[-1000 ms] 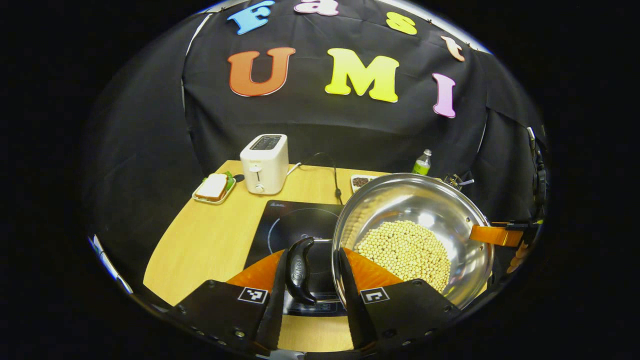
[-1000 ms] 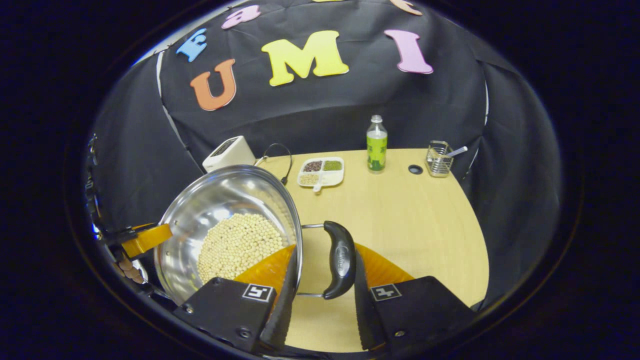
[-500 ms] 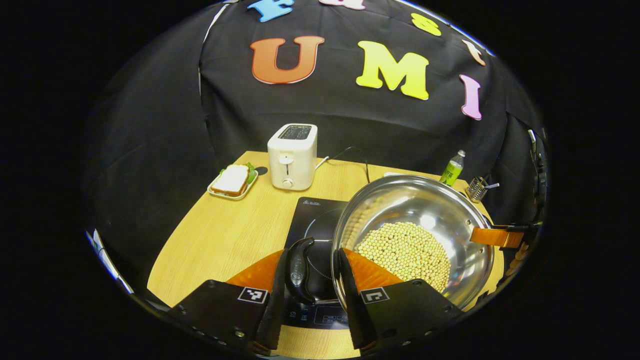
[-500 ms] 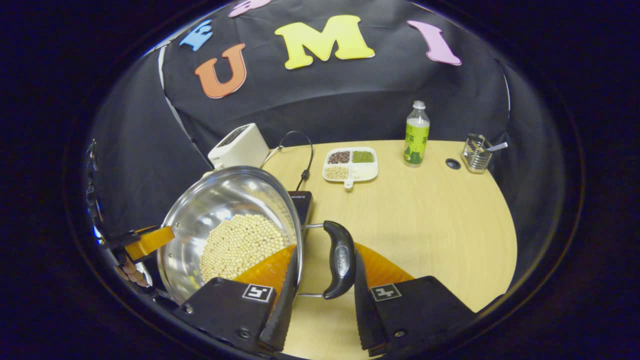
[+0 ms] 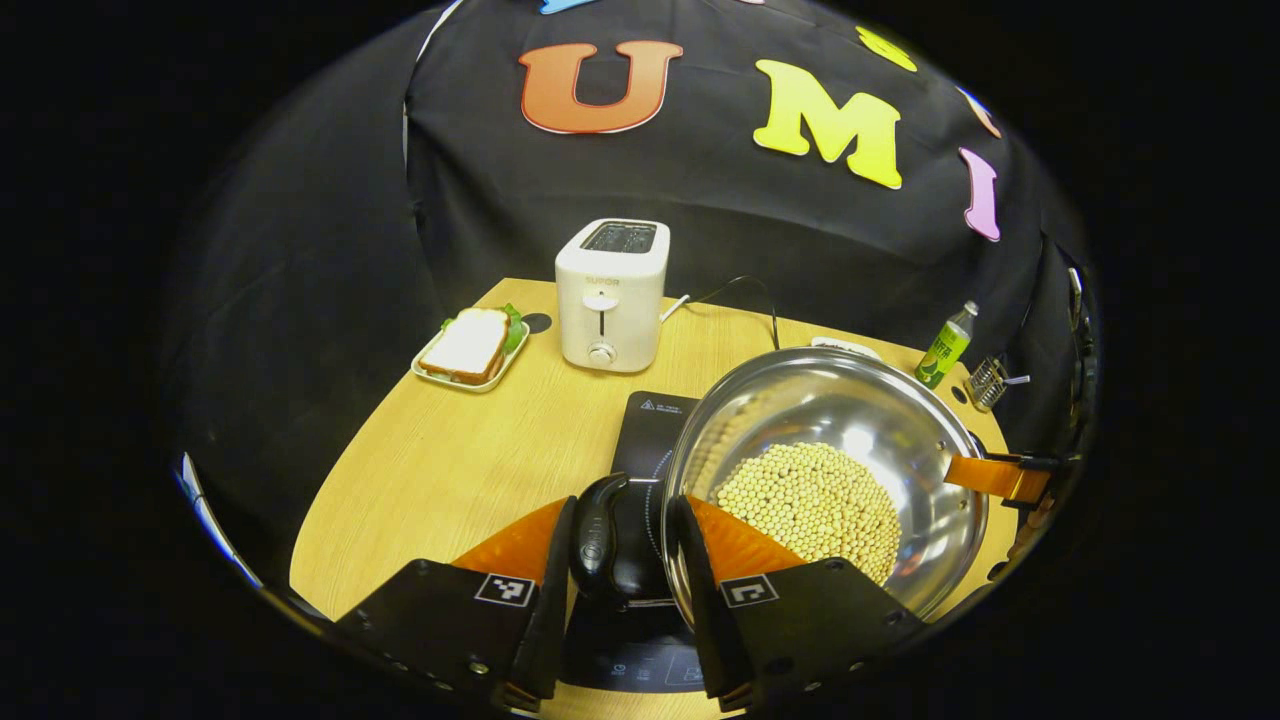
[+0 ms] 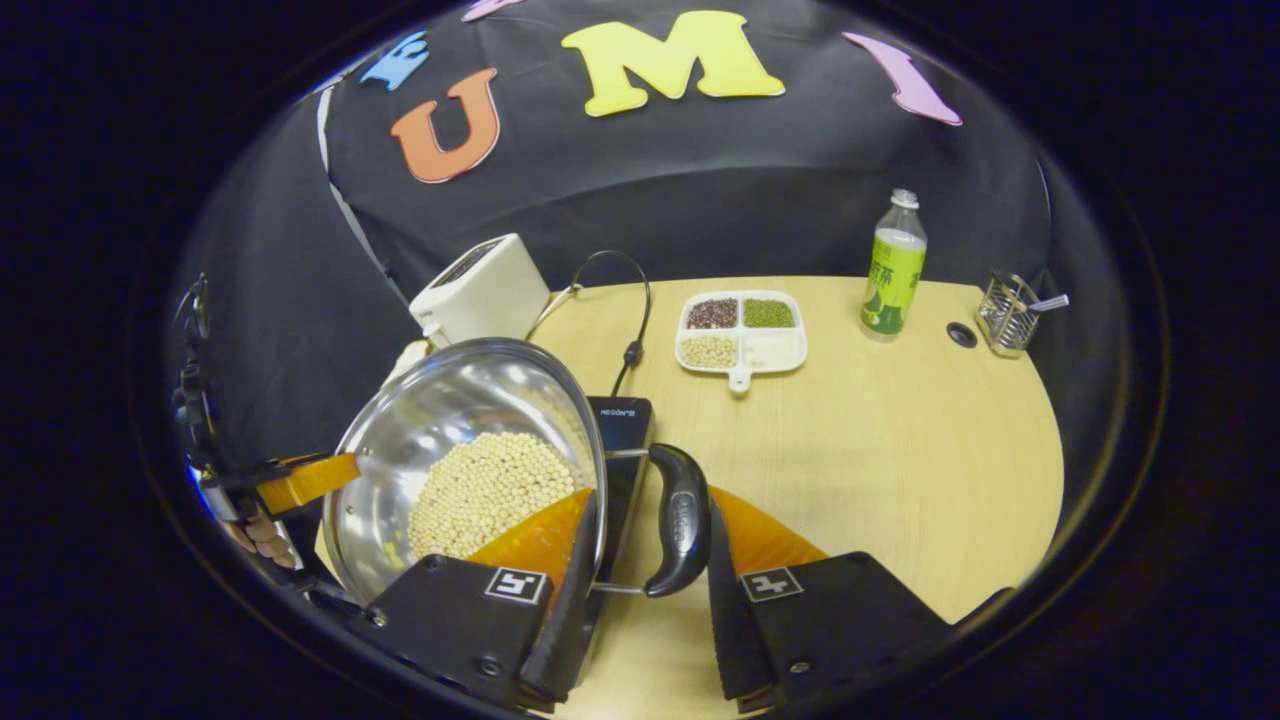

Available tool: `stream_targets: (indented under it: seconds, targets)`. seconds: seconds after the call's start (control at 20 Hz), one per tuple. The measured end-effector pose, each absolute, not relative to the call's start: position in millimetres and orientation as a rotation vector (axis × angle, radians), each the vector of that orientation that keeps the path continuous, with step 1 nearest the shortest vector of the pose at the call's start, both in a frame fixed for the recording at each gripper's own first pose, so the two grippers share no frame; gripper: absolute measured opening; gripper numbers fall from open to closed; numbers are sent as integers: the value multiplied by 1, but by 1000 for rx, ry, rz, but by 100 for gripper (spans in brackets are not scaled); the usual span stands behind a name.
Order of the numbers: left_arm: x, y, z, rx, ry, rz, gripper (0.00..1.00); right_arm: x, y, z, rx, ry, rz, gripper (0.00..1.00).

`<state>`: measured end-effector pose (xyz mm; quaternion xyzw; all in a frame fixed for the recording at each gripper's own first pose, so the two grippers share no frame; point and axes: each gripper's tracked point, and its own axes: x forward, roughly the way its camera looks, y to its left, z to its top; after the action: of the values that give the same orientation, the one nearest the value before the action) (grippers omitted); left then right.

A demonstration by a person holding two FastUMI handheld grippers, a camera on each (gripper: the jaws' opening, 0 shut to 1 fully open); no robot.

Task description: First push the handle of the pot to place it horizontally, then grasp the pot with both hands and set it on the induction cooktop.

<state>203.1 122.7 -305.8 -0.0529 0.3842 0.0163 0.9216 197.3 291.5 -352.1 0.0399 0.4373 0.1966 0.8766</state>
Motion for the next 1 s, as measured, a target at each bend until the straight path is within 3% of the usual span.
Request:
stream_targets:
  seconds: [0.8,1.0]
  targets:
    - [237,147,-329,-90,753,51,53,232,324,-383,163,859,425,55]
    - [234,145,-343,-78,759,41,61,232,323,-383,200,841,411,58]
